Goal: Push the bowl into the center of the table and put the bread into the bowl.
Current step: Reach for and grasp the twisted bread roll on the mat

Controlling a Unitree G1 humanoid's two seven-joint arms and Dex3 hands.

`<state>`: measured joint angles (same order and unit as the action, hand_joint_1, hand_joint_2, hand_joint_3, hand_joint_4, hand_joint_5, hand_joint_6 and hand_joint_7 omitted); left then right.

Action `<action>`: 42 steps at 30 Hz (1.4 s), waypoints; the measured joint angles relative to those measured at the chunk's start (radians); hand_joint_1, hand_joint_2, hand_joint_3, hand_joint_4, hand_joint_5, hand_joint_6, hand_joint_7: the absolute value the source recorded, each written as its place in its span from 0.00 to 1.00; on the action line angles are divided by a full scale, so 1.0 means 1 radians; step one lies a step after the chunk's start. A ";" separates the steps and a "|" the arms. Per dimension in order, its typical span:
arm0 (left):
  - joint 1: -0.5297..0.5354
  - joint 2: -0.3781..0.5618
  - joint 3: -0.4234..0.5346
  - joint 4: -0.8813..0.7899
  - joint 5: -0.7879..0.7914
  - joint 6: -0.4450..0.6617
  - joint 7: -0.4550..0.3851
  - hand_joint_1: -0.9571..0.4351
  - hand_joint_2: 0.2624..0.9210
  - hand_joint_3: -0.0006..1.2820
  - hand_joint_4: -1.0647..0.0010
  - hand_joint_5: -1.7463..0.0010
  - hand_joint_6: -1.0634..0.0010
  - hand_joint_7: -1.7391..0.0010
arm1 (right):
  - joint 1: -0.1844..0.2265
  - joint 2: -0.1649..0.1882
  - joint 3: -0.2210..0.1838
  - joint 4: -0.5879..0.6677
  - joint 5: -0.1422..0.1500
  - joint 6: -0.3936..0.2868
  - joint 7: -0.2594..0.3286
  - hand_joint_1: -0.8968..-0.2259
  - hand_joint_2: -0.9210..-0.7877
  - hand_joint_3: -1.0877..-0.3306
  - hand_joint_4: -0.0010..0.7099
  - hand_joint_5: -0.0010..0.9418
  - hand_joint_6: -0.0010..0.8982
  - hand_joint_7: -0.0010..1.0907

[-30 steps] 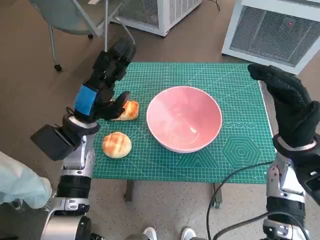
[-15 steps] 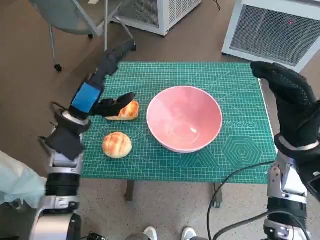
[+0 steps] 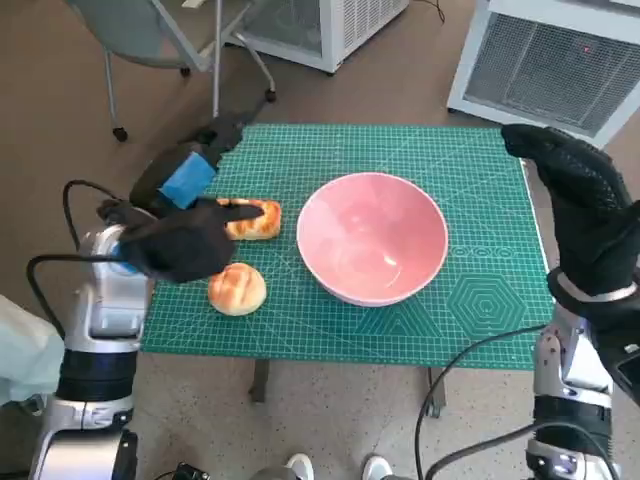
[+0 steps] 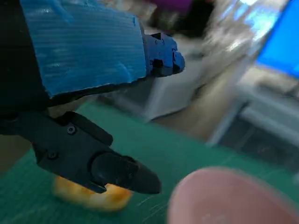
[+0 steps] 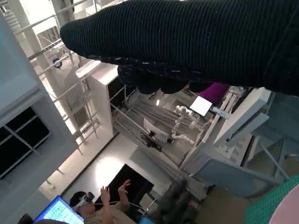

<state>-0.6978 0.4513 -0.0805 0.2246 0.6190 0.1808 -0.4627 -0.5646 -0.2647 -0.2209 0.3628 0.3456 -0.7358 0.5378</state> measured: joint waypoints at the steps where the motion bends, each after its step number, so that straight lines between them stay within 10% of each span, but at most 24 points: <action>1: -0.007 0.001 -0.015 0.006 0.007 0.021 -0.007 0.52 0.65 0.00 0.93 1.00 0.82 0.97 | 0.000 0.000 0.000 0.003 0.000 -0.001 -0.001 0.32 0.00 0.58 0.17 0.00 0.00 0.45; 22: -0.254 -0.037 -0.266 0.496 0.082 0.121 0.052 0.49 0.66 0.00 0.95 1.00 0.84 0.99 | -0.005 -0.001 0.005 0.024 -0.020 -0.017 -0.018 0.36 0.00 0.57 0.16 0.00 0.00 0.42; 42: -0.410 -0.126 -0.374 1.005 0.081 -0.003 0.187 0.47 0.67 0.00 0.96 1.00 0.85 1.00 | 0.000 0.000 0.012 0.010 -0.047 -0.018 -0.061 0.36 0.00 0.57 0.17 0.00 0.00 0.42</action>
<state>-1.1077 0.3257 -0.4548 1.2297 0.7004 0.1776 -0.2761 -0.5644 -0.2648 -0.2087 0.3725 0.2983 -0.7540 0.4765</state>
